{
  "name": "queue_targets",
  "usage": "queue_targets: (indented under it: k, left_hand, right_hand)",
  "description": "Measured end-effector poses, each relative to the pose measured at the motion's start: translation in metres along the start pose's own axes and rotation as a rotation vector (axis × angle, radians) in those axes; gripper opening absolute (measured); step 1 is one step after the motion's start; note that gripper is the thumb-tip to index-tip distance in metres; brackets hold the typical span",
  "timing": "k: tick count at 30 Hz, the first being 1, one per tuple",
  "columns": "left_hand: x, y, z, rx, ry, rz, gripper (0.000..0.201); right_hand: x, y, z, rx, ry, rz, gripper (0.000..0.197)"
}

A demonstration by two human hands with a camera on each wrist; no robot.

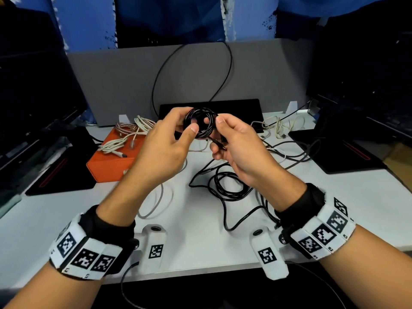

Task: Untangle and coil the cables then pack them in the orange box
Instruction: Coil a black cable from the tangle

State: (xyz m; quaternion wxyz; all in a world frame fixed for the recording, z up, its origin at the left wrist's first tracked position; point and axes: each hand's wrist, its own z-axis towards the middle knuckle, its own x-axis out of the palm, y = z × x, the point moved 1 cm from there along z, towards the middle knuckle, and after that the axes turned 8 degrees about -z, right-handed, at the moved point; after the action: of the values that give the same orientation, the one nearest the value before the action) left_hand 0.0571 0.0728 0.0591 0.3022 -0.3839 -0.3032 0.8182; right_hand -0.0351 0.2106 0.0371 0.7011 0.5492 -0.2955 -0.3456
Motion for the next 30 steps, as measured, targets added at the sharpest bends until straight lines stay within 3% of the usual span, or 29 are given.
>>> queue_targets:
  k: [5, 9, 12, 17, 23, 26, 30]
  left_hand:
    - [-0.009, -0.007, -0.002, 0.019, 0.115, 0.147, 0.052]
    - [-0.007, -0.001, -0.001, 0.045, 0.208, 0.317, 0.054]
    - [-0.006, 0.003, 0.0, 0.049, 0.247, 0.33, 0.054]
    - [-0.006, 0.0, -0.001, 0.085, 0.274, 0.321, 0.072]
    - [-0.004, 0.002, -0.003, 0.086, 0.283, 0.356, 0.073]
    - [-0.006, 0.004, 0.0, 0.099, 0.288, 0.238, 0.07]
    - [-0.011, 0.009, 0.006, 0.035, 0.158, -0.077, 0.047]
  right_hand:
    - [0.006, -0.004, -0.002, -0.026, 0.048, -0.119, 0.031]
    - [0.01, -0.004, -0.006, 0.011, 0.13, -0.107, 0.034]
    - [0.009, -0.004, -0.008, 0.026, 0.163, -0.121, 0.043]
    - [0.009, -0.001, -0.01, 0.032, 0.138, -0.165, 0.032]
    - [0.01, 0.003, -0.012, 0.061, 0.161, -0.011, 0.031]
    - [0.011, 0.004, -0.012, -0.003, 0.153, -0.106, 0.027]
    - [0.009, 0.007, -0.009, -0.084, 0.033, -0.109, 0.029]
